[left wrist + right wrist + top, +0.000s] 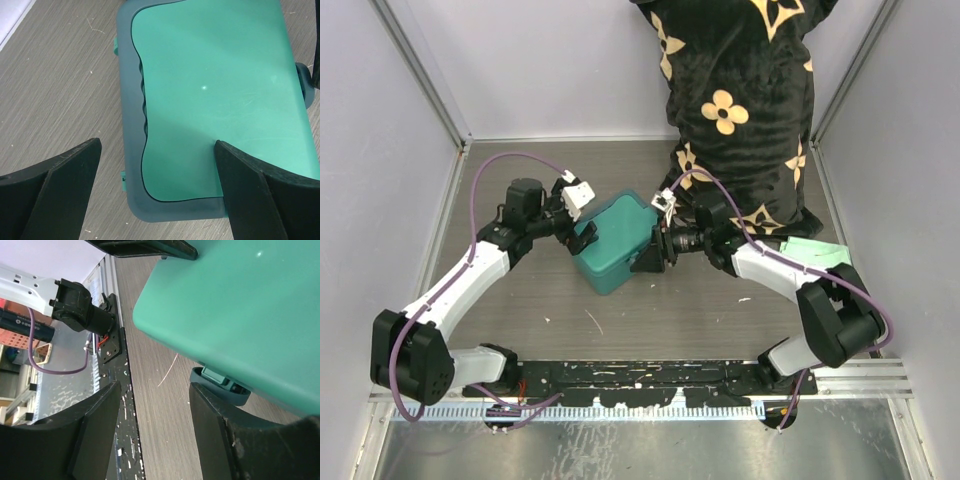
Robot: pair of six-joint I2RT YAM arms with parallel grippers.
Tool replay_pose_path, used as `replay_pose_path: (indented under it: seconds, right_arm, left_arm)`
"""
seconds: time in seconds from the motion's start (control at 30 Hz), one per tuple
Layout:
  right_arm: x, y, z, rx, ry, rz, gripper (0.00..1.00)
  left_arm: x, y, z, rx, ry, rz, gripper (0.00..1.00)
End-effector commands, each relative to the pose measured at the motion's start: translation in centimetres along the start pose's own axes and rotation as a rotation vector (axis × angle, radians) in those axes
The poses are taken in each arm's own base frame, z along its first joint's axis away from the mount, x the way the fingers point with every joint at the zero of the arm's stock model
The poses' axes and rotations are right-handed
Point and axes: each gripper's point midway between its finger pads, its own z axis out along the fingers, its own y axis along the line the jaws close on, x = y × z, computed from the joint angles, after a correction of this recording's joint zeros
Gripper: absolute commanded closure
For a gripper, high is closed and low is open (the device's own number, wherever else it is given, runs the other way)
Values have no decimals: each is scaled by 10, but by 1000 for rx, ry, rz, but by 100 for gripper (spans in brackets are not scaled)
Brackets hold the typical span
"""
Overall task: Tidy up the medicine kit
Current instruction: Close the medicine box at the center of the board.
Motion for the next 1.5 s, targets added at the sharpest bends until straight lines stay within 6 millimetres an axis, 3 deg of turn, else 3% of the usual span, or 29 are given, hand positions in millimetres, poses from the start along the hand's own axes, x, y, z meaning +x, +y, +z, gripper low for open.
replay_pose_path:
  seconds: [0.0, 0.2, 0.37, 0.53, 0.73, 1.13, 1.47]
  right_arm:
    - [-16, 10, -8, 13, -1, -201, 38]
    - [-9, -10, -28, 187, 39, -349, 30]
    - [-1, -29, -30, 290, 6, -262, 18]
    - [3, -31, -13, 222, 2, -94, 15]
    - [-6, -28, -1, 167, -67, -8, 15]
    - [-14, -32, 8, 142, -127, 110, 17]
    - [-18, -11, 7, 45, -144, 133, 19]
  left_arm:
    - [12, -4, -4, -5, 41, 17, 1]
    - [9, -3, -6, -14, 35, 18, 1]
    - [6, -1, -5, -14, 30, 16, 1]
    - [6, 0, -5, -20, 33, 15, 2]
    - [7, 0, -5, -19, 38, 14, 2]
    - [8, 0, -3, -12, 46, 3, 2]
    - [8, -1, -4, -8, 45, 2, 2]
